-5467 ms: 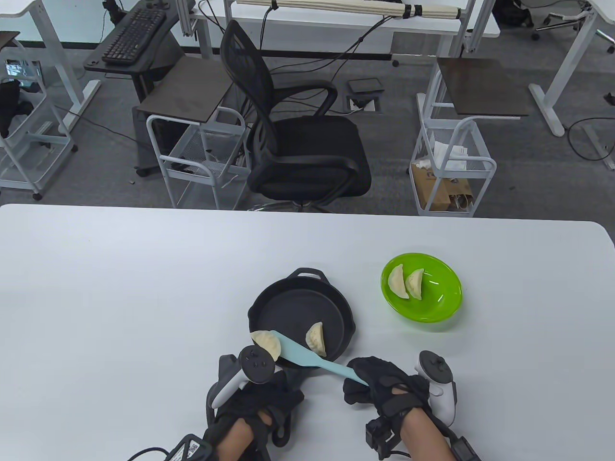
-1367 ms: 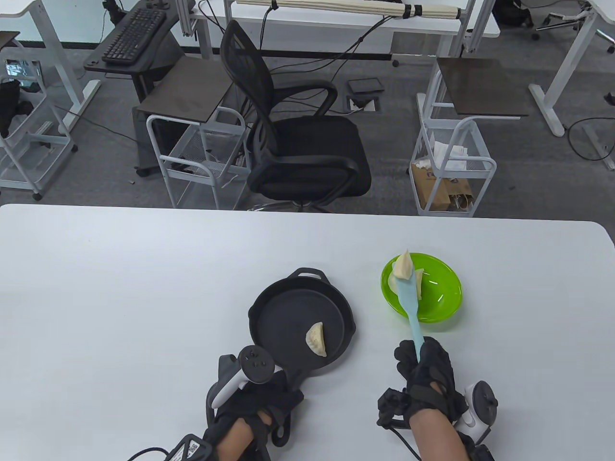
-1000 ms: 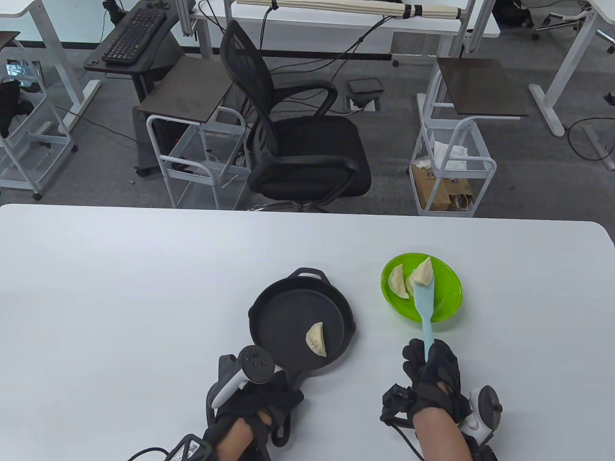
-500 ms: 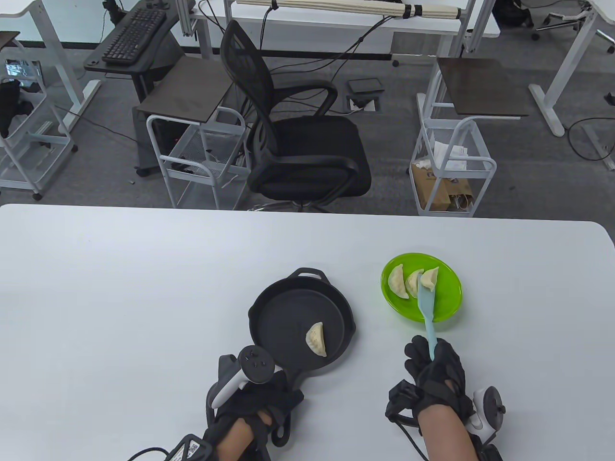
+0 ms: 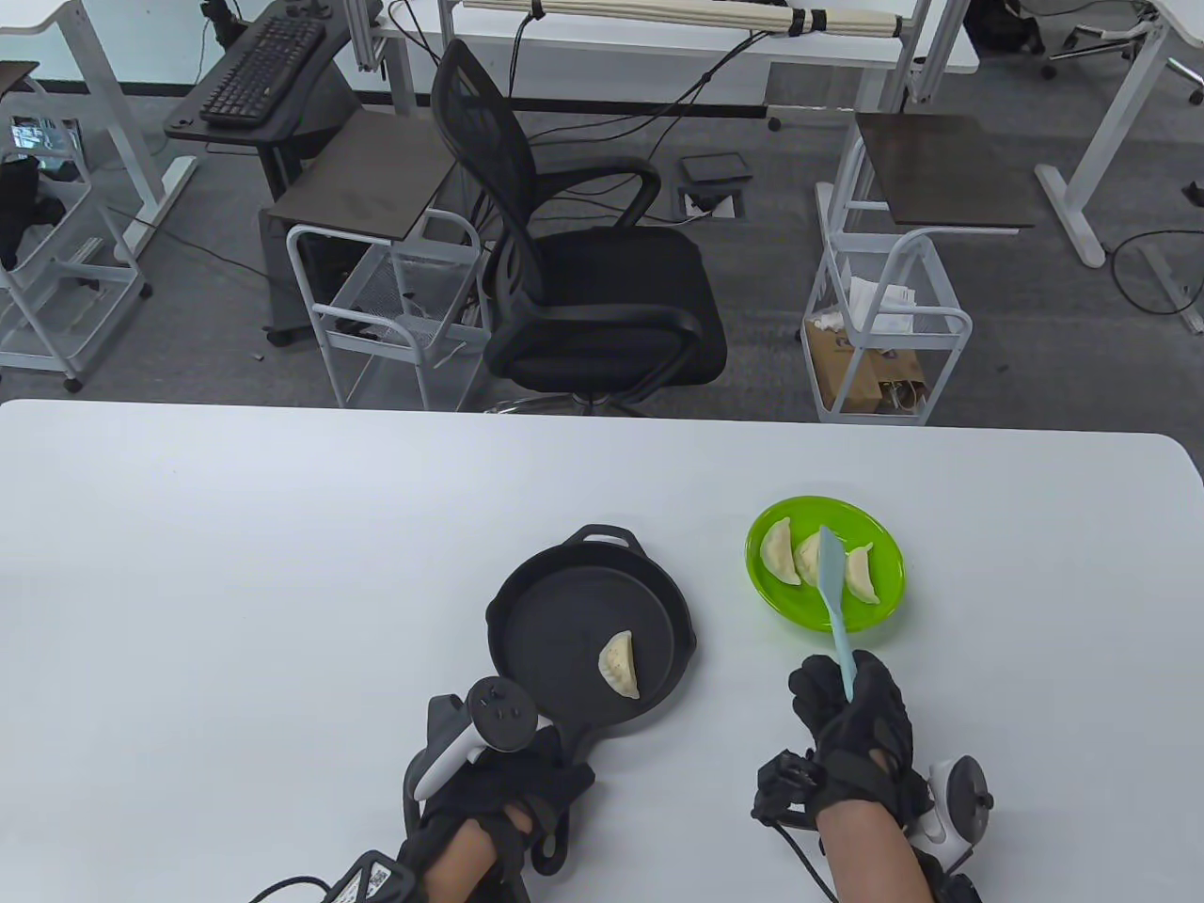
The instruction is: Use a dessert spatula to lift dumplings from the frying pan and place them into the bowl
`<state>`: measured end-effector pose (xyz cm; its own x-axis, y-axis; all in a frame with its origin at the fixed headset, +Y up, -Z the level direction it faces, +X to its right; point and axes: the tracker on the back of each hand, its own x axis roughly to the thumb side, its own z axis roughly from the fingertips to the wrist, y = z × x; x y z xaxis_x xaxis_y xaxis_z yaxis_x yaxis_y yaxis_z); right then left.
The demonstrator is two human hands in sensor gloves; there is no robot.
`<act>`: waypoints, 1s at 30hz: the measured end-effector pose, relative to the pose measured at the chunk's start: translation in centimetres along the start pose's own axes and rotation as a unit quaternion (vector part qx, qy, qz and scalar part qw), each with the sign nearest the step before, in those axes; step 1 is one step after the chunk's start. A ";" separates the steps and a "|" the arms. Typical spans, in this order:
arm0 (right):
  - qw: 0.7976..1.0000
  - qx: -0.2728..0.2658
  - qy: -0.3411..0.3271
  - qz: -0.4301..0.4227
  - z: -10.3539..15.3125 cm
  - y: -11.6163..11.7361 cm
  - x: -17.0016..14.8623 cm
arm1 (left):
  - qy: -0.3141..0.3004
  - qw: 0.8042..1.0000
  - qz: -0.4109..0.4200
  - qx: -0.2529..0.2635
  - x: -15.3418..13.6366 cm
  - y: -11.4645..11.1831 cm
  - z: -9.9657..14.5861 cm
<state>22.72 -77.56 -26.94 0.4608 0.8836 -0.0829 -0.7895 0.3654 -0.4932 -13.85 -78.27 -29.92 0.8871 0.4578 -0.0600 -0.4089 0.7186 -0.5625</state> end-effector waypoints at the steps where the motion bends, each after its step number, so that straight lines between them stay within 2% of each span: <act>1: 1.000 0.003 -0.005 0.003 0.0 0.1 0.1 | 0.000 1.000 0.000 0.000 0.0 0.0 0.0; 6: 0.999 0.016 -0.019 0.027 0.3 0.4 0.6 | 0.000 1.000 0.001 0.000 0.0 0.0 0.0; 13: 0.990 0.066 -0.065 0.110 0.5 1.5 1.6 | 0.001 1.000 0.002 0.000 0.0 0.0 0.0; 19: 0.961 0.119 -0.106 0.226 0.9 3.1 2.7 | 0.000 1.000 0.002 -0.001 0.0 0.0 0.0; 23: 0.935 0.161 -0.114 0.294 1.2 4.1 2.9 | 0.000 1.000 0.002 -0.001 0.0 0.0 0.0; 27: 0.921 0.173 -0.130 0.324 1.3 4.4 3.2 | 0.000 1.000 0.002 -0.001 0.0 0.0 0.0; 30: 0.919 0.170 -0.144 0.325 1.5 4.3 3.6 | 0.000 1.000 0.002 -0.001 0.0 0.0 0.0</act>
<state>20.38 -72.35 -28.12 -0.2413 0.9704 -0.0081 -0.9635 -0.2406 -0.1176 -13.87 -78.29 -29.93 0.8859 0.4597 -0.0626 -0.4115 0.7163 -0.5635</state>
